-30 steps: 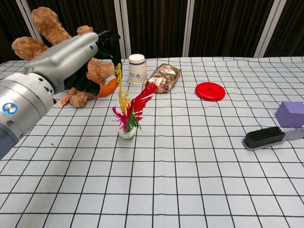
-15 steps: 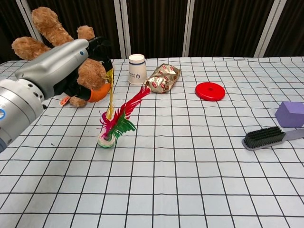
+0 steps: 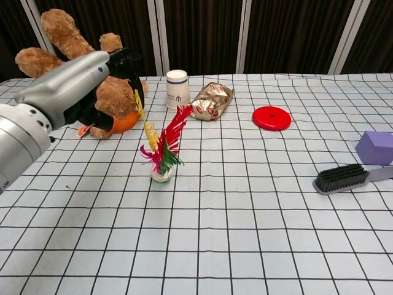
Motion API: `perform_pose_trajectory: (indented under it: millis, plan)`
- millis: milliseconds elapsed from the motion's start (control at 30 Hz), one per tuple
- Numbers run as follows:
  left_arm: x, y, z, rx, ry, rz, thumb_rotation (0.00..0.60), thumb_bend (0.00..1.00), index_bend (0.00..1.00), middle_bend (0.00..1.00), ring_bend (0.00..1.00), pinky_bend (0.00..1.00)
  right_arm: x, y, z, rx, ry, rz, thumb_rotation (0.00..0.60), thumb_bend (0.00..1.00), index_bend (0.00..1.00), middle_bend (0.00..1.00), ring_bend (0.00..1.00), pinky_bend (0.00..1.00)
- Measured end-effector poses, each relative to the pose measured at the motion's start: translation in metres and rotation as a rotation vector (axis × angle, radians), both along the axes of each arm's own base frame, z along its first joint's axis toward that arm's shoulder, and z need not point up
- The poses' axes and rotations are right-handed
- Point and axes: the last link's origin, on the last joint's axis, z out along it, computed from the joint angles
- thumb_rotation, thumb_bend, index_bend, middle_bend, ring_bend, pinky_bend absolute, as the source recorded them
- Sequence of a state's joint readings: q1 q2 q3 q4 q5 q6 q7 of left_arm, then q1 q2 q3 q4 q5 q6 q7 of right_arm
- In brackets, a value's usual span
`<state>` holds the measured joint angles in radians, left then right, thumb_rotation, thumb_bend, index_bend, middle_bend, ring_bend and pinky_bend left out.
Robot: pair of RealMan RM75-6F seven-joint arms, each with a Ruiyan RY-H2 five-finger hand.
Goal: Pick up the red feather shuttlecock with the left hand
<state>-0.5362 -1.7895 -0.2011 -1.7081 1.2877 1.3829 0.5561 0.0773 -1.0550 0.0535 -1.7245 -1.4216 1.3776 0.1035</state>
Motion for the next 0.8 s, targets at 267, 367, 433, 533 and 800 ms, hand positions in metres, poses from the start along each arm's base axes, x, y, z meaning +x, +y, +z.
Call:
perform_pose_trajectory:
  millis: [267,367,433,533,800]
  plan:
    - [-0.011,0.000,0.008,0.007,0.002,0.009,0.600,0.18,0.00,0.00,0.00,0.00,0.000,0.000,0.001,-0.002,0.000,-0.001,0.600,0.34,0.00,0.00,0.00,0.00]
    - [-0.011,0.001,0.017,0.024,-0.023,0.001,0.600,0.18,0.00,0.00,0.00,0.00,0.000,0.000,0.001,-0.001,0.000,-0.001,0.600,0.34,0.00,0.00,0.00,0.00]
    - [-0.012,0.001,0.026,0.041,-0.027,-0.009,0.600,0.18,0.00,0.00,0.00,0.00,-0.001,0.000,0.001,-0.002,0.001,-0.001,0.600,0.34,0.00,0.00,0.00,0.00]
    - [-0.019,-0.004,0.040,0.067,-0.007,-0.019,0.600,0.18,0.00,0.00,0.00,0.00,-0.001,0.000,0.002,-0.004,0.003,0.000,0.600,0.34,0.00,0.00,0.00,0.00]
    - [-0.086,-0.044,0.087,0.093,0.156,0.067,0.600,0.03,0.00,0.00,0.00,0.00,-0.002,0.001,-0.001,0.023,0.015,-0.004,0.600,0.34,0.00,0.00,0.00,0.00]
